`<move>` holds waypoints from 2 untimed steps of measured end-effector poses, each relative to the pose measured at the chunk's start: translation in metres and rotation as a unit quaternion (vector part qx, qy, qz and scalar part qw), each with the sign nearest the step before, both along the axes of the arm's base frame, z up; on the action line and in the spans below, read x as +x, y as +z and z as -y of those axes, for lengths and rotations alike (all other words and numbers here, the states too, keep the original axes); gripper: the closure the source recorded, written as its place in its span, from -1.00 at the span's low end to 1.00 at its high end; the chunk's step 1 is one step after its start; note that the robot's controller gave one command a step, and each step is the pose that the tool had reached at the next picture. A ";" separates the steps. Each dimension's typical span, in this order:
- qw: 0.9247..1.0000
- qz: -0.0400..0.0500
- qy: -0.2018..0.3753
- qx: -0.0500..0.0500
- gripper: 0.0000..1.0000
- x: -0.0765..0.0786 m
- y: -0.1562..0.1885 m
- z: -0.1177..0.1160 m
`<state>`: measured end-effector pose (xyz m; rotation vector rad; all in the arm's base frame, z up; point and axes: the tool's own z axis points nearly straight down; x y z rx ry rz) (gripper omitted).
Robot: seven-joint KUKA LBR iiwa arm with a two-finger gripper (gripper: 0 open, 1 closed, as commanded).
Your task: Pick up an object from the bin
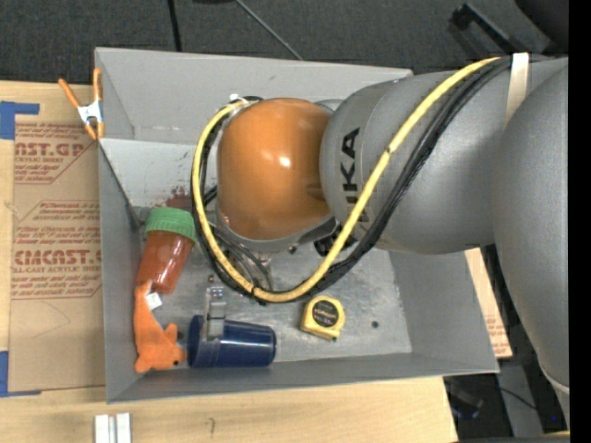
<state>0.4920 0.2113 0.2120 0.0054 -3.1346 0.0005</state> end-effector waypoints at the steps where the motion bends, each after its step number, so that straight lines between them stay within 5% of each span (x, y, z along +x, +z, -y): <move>1: 1.000 0.004 -0.001 0.001 -1.00 0.002 0.004 0.001; 2: 1.000 0.007 -0.010 0.002 -1.00 0.013 -0.046 0.033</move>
Offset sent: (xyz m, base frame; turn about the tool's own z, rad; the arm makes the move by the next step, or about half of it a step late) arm 0.0211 -0.0653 -0.0954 0.0424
